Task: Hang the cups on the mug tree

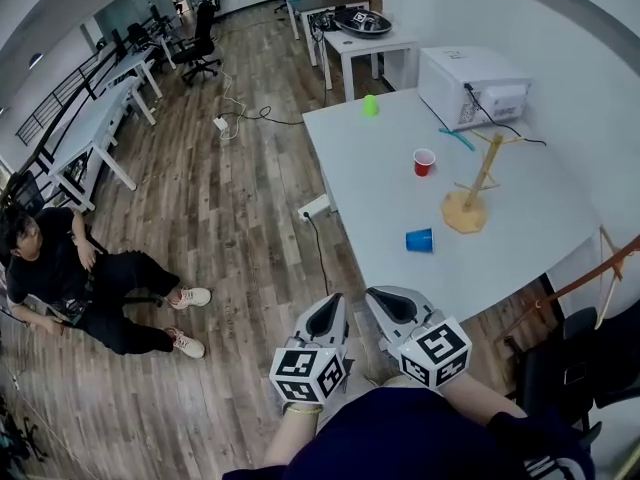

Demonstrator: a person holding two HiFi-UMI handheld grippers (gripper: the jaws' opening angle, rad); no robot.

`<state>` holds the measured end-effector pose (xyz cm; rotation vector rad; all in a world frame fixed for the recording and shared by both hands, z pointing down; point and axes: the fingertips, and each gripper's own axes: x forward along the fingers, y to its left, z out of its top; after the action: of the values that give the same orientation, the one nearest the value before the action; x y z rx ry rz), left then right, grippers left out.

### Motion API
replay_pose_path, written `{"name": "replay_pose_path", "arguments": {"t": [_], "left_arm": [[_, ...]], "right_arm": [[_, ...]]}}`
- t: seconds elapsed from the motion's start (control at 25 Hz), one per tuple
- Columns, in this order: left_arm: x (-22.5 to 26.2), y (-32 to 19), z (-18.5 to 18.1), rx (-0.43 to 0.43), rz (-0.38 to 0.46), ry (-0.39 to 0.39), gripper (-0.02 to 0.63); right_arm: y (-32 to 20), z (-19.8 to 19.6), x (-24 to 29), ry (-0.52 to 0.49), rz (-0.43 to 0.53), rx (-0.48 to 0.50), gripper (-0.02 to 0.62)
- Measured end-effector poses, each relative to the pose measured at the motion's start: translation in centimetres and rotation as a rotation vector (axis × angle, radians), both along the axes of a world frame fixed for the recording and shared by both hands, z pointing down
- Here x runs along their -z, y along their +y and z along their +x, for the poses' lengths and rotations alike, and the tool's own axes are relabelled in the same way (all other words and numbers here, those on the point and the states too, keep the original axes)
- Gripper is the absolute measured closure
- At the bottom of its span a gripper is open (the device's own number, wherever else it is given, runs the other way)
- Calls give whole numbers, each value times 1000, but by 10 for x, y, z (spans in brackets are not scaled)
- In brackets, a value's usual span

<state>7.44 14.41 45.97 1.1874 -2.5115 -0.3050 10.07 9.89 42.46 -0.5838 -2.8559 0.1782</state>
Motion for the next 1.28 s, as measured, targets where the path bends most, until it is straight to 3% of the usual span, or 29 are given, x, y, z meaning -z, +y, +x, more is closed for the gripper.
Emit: {"name": "replay_pose_path", "arguments": {"t": [0.44,1.12,1.24,1.28], "left_arm": [[-19,-61,-21,-249,-39,-30,586],[-58,-150,-82,-712,-124,-83,583],[-73,-165,-84,-822,-123,-63,467],[-78,-169,-85,-848,-130,-60,465]], "right_arm": [[-59,-13,-6,9,-38,-226,566],[-130,-52,-14,31,-57,-596,566],[-142,-55,-16,33,-64,-657,566],[-145,-55,-17,35,-63,-674,566]]}}
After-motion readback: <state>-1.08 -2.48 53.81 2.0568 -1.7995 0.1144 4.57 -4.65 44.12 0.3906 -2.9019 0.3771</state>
